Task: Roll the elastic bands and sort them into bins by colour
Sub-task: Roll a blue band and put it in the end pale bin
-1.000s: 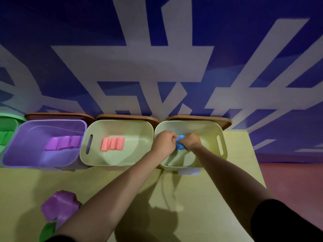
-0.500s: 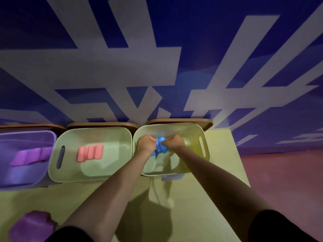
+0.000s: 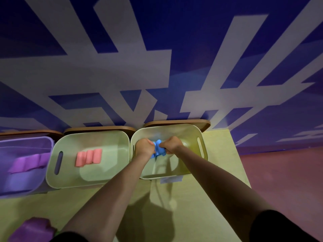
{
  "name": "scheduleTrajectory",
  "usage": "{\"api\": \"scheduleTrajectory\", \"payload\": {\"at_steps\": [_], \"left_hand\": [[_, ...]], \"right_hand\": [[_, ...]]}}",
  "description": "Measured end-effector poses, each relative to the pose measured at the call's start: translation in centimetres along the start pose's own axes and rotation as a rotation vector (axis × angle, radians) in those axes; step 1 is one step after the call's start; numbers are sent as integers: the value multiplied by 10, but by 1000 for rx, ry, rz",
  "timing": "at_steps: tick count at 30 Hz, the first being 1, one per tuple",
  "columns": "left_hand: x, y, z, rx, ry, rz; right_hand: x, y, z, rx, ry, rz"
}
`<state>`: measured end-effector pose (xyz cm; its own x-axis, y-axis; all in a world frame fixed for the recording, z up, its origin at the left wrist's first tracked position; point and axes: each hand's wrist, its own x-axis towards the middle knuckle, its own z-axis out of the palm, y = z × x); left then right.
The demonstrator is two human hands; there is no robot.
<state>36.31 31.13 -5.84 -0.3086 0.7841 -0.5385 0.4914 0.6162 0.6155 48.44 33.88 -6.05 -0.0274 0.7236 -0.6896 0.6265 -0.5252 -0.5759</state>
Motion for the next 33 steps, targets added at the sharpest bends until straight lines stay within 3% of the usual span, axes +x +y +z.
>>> {"api": "scheduleTrajectory", "payload": {"at_steps": [5,10,16,21,30,33], "left_hand": [[3,-1,1,5,-10,10],[1,-2,1,-33,-10,6],[3,-3,1,-103,-12,-12],[4,1,2,-212,-31,-56],[6,-4,3,-66,-30,0],[5,-1,1,3,-44,21]], "right_hand": [[-4,-4,-2,-98,4,-45],[-1,1,4,-28,84,-55],[-2,-2,-3,-183,16,-58],[1,4,3,-157,65,-87],[-1,17,8,-97,143,-137],[0,16,4,-133,98,-123]]}}
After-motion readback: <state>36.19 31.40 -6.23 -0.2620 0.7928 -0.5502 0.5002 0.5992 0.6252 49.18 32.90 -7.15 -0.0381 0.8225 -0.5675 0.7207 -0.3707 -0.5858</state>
